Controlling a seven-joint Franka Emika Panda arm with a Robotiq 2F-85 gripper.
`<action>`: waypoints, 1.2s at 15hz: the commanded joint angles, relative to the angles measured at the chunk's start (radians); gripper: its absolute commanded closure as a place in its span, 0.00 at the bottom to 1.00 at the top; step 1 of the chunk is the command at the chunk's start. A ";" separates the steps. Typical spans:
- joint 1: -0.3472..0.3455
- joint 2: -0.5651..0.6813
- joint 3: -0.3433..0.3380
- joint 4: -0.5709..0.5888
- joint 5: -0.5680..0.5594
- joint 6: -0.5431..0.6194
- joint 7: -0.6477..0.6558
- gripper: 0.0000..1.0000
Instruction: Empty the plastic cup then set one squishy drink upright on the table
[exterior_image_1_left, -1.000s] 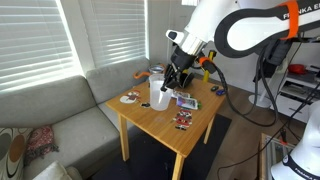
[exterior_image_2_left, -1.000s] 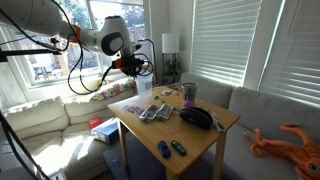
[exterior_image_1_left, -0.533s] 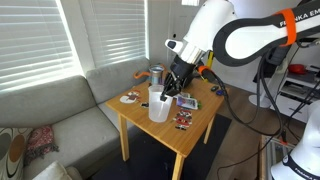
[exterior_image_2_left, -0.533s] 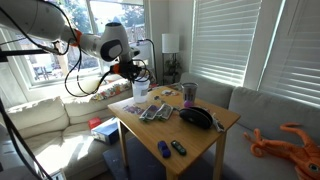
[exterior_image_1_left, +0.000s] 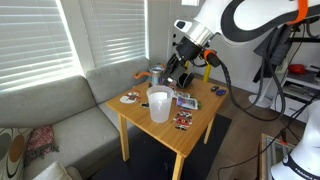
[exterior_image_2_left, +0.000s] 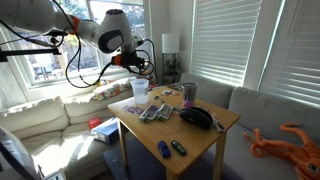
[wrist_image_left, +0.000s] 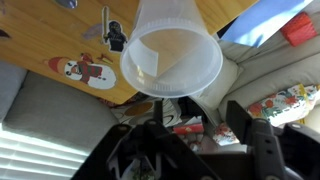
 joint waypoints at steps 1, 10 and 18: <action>0.019 -0.114 -0.090 -0.022 0.107 -0.045 -0.078 0.02; 0.002 -0.145 -0.167 -0.043 0.109 -0.027 -0.111 0.00; -0.074 -0.091 -0.260 -0.098 -0.012 -0.226 -0.277 0.00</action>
